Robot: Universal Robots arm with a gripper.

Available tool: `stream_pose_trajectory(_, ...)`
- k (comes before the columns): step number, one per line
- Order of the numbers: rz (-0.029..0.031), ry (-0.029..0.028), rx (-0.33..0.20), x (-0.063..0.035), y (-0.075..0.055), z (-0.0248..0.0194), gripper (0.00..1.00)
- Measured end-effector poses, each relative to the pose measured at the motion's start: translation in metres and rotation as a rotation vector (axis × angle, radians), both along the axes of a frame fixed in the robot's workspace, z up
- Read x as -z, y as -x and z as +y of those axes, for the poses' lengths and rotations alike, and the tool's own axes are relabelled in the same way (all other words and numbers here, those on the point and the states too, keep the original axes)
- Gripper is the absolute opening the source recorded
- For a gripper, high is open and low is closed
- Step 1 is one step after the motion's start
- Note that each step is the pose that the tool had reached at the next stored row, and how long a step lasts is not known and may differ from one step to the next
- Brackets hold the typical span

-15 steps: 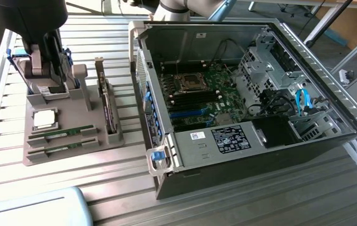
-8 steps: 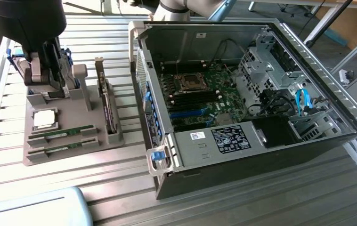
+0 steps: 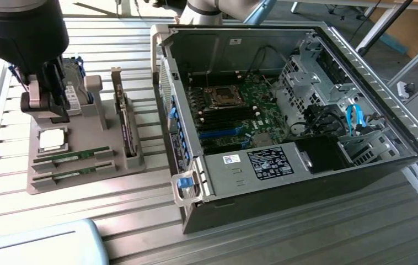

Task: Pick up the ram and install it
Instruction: 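Pick up the ram and move it above insertion slot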

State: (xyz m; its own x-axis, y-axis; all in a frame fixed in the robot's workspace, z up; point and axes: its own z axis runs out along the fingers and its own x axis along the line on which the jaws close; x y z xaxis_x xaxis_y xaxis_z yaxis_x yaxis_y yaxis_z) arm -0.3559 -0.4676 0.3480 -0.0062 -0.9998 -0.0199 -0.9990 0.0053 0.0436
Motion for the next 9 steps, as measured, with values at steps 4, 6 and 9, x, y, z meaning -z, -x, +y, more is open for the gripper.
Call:
stream_pose_trajectory(4, -0.0001, 0.0, 0.0, 0.0074, 0.001, -0.0023, 0.3)
stream_pose_trajectory(6, -0.0002, -0.0001, -0.001, 0.0108, 0.001, -0.0035, 0.3)
stream_pose_trajectory(9, 0.0001, 0.0001, -0.001, 0.0163, 0.001, -0.0052, 0.3)
